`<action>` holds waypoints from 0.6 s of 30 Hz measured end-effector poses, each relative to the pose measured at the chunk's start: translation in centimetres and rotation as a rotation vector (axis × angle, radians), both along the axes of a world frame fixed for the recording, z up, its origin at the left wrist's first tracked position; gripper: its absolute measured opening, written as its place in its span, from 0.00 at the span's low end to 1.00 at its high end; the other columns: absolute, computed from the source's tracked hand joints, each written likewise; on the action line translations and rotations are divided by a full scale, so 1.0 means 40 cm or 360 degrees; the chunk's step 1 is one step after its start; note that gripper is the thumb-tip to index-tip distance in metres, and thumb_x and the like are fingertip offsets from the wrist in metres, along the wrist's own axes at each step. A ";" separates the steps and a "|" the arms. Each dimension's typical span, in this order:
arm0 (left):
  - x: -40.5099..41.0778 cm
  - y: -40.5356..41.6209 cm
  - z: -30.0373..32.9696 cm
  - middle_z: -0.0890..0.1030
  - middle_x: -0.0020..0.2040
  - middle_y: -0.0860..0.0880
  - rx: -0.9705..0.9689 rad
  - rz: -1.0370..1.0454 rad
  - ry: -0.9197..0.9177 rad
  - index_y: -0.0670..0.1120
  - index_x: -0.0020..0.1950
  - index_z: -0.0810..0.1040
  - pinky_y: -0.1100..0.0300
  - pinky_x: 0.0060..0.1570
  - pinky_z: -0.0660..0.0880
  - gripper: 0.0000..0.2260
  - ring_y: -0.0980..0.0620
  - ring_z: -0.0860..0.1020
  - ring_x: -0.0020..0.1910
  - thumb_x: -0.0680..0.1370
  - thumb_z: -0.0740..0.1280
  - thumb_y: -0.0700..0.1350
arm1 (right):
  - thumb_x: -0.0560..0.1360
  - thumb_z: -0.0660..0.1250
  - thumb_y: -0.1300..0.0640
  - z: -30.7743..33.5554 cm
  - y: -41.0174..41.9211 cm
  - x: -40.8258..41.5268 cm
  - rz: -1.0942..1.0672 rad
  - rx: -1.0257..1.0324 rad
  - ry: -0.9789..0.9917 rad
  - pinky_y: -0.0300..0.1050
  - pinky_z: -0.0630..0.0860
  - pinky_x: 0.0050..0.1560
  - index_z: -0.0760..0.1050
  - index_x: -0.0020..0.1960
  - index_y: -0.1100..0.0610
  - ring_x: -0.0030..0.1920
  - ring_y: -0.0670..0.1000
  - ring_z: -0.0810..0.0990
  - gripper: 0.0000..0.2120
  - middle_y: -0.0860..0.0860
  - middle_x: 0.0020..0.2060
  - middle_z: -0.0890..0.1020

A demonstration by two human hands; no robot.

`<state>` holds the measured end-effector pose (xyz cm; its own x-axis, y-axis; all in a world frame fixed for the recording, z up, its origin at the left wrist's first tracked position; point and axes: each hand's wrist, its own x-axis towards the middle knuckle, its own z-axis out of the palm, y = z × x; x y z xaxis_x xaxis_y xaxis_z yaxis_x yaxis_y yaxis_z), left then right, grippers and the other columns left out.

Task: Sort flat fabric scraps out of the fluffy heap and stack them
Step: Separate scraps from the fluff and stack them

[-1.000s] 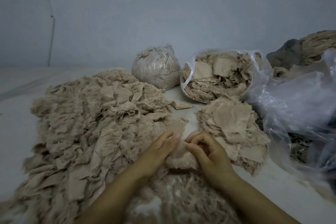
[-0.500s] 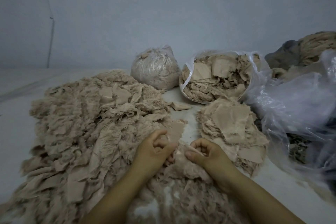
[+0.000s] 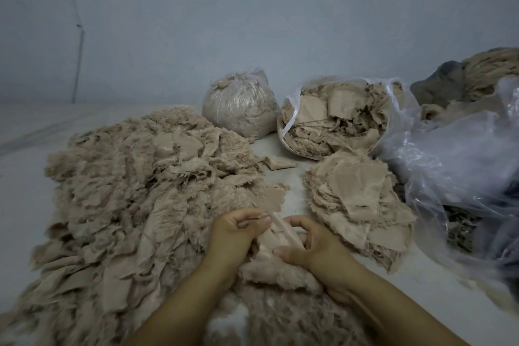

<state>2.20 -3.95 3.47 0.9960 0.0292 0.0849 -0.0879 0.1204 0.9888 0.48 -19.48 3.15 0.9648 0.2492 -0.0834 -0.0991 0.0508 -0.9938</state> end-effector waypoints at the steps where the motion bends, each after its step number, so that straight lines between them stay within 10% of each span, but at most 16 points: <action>1: 0.003 -0.001 0.000 0.80 0.26 0.50 -0.0066 0.0055 0.0062 0.43 0.42 0.82 0.68 0.21 0.68 0.05 0.57 0.72 0.20 0.73 0.69 0.33 | 0.68 0.73 0.69 0.004 0.002 0.002 0.0012 0.0028 -0.0004 0.43 0.79 0.36 0.72 0.58 0.59 0.38 0.52 0.83 0.21 0.56 0.41 0.85; 7: 0.031 0.045 0.010 0.81 0.34 0.43 -0.0378 0.0294 0.0092 0.39 0.47 0.77 0.67 0.21 0.71 0.04 0.57 0.75 0.22 0.78 0.63 0.35 | 0.69 0.73 0.68 0.006 -0.019 -0.005 0.0068 -0.0038 0.0018 0.43 0.80 0.39 0.72 0.60 0.58 0.42 0.54 0.85 0.21 0.55 0.43 0.86; 10: 0.025 0.040 0.003 0.78 0.31 0.46 0.0047 0.0255 -0.0135 0.43 0.43 0.79 0.65 0.23 0.70 0.08 0.55 0.73 0.23 0.79 0.63 0.44 | 0.70 0.73 0.67 0.011 -0.033 -0.003 0.0035 -0.0148 -0.0031 0.41 0.79 0.38 0.70 0.61 0.54 0.40 0.51 0.85 0.24 0.50 0.39 0.86; 13: 0.016 0.018 -0.003 0.80 0.46 0.55 0.0710 0.0230 -0.0581 0.53 0.51 0.80 0.71 0.45 0.72 0.06 0.62 0.77 0.44 0.78 0.64 0.47 | 0.69 0.76 0.62 0.019 -0.028 -0.006 0.0196 -0.0492 -0.0257 0.32 0.73 0.35 0.68 0.64 0.45 0.32 0.39 0.79 0.30 0.41 0.31 0.81; 15: 0.020 0.017 -0.011 0.79 0.55 0.55 0.0890 -0.0121 -0.0460 0.53 0.62 0.76 0.68 0.54 0.71 0.13 0.61 0.76 0.53 0.79 0.61 0.52 | 0.68 0.77 0.61 0.021 -0.022 -0.009 0.0263 -0.0613 -0.0424 0.29 0.71 0.37 0.66 0.67 0.42 0.34 0.37 0.78 0.34 0.39 0.37 0.80; 18: 0.019 0.016 -0.025 0.83 0.44 0.54 0.0990 -0.0404 -0.0336 0.49 0.48 0.81 0.62 0.47 0.76 0.06 0.58 0.80 0.44 0.78 0.65 0.41 | 0.70 0.76 0.56 0.018 -0.027 -0.011 0.0209 -0.0431 -0.0411 0.35 0.75 0.40 0.63 0.68 0.38 0.38 0.43 0.80 0.34 0.50 0.38 0.82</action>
